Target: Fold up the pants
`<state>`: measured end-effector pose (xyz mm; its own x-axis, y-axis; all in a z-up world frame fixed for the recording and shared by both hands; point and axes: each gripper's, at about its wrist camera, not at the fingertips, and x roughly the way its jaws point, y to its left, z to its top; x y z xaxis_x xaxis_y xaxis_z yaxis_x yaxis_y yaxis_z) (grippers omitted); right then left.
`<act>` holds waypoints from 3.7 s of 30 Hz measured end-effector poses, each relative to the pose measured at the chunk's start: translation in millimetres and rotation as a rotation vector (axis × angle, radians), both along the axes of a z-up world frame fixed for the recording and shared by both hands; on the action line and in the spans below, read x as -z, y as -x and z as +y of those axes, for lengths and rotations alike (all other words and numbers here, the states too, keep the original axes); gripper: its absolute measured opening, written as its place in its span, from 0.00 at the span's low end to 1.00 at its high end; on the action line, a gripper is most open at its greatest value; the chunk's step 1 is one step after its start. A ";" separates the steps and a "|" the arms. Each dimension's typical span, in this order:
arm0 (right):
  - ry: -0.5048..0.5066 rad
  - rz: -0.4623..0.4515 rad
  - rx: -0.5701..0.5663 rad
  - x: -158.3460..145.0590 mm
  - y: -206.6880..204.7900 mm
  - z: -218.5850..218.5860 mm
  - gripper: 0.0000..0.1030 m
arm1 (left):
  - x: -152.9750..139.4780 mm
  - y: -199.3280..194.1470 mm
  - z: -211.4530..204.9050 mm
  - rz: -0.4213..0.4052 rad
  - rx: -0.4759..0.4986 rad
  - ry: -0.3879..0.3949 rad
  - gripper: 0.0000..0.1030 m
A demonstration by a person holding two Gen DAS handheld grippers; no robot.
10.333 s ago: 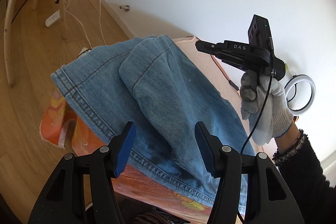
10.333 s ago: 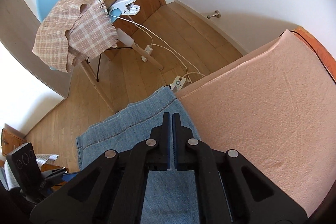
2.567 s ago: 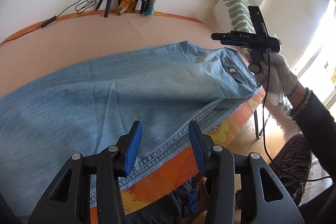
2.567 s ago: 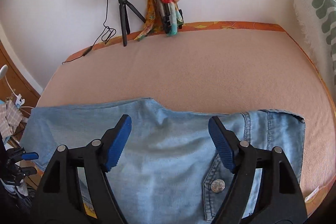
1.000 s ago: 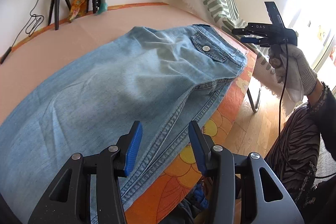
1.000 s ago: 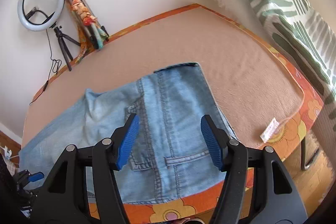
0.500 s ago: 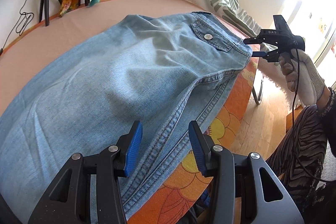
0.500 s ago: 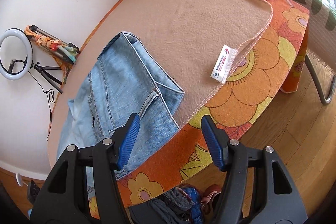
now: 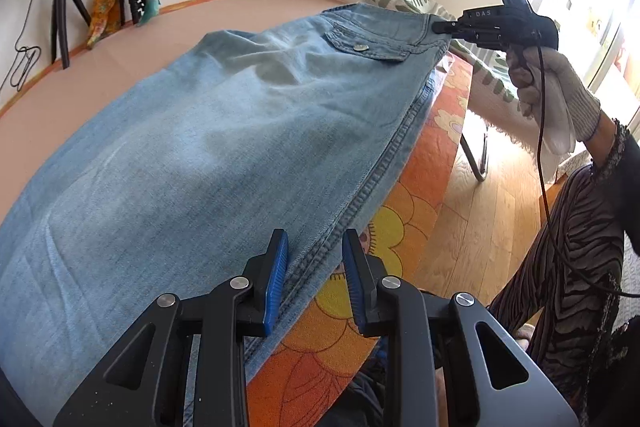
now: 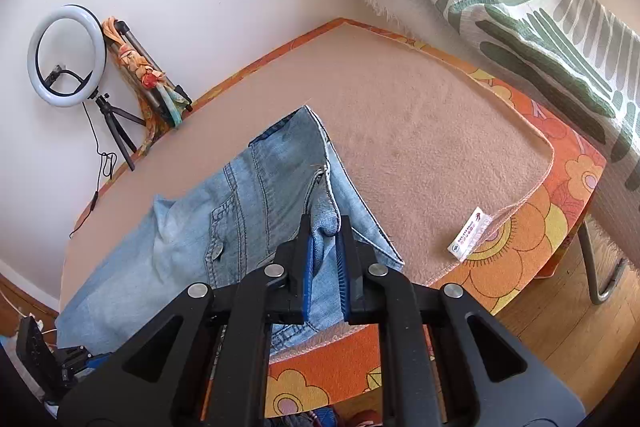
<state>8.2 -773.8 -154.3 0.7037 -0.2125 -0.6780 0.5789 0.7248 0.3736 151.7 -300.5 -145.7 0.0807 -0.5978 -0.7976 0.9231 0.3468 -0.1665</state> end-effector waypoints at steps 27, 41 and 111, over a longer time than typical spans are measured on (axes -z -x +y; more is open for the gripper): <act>0.104 -0.040 -0.161 -29.1 -44.4 88.7 0.60 | -64.6 -47.3 179.5 0.165 -0.642 0.308 0.50; 0.065 -0.047 -0.460 -10.5 -140.4 191.6 0.65 | -52.2 -31.7 384.4 0.124 -1.265 0.349 0.63; 0.099 -0.050 -0.775 -33.1 -189.2 349.1 0.71 | 19.4 -26.5 528.4 0.187 -1.693 0.439 0.12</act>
